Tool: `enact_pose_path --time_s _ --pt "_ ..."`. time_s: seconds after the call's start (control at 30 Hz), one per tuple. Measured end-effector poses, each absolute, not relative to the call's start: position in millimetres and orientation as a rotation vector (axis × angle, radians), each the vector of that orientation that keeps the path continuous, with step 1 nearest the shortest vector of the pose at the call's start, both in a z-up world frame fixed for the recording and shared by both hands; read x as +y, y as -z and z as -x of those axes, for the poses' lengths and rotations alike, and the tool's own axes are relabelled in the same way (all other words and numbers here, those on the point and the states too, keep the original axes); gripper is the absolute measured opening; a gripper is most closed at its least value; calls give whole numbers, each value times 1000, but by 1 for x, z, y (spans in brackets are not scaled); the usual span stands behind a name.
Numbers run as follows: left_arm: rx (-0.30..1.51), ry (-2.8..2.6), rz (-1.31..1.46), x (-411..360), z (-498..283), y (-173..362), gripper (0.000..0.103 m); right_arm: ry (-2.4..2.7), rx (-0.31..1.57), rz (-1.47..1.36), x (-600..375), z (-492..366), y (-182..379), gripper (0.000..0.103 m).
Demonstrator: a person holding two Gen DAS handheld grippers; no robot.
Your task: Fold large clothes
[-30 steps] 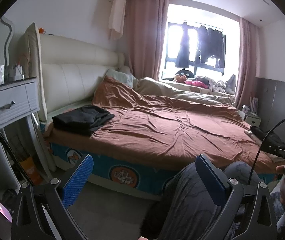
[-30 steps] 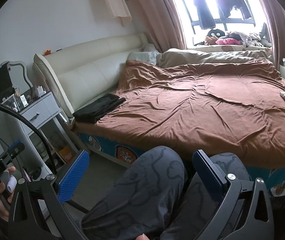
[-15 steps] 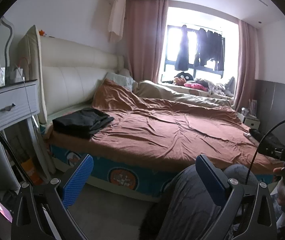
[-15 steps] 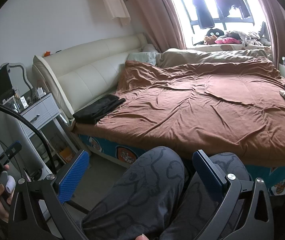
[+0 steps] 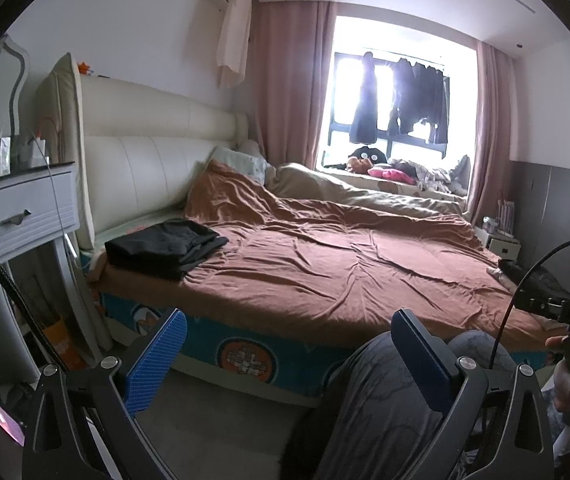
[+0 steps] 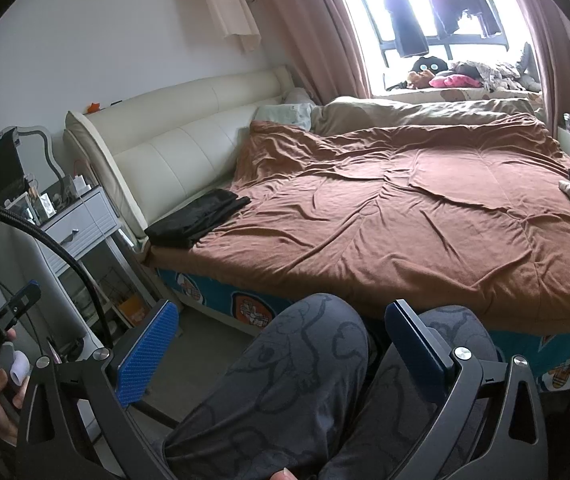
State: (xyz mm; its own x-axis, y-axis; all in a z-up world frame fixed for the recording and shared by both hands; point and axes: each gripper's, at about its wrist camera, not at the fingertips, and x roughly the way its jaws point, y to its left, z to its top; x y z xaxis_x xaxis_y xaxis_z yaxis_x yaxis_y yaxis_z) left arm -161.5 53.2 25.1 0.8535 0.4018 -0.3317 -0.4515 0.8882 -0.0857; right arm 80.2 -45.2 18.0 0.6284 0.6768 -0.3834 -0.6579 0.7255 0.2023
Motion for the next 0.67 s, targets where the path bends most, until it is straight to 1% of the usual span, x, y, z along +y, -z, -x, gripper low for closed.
enact_pose_path --time_s 0.03,0.67 --pt "313 -450 164 53 162 -25 103 -765 458 -44 -45 -80 -18 103" --pt "310 -441 149 47 160 -21 102 -770 462 -44 -53 -84 -18 103"
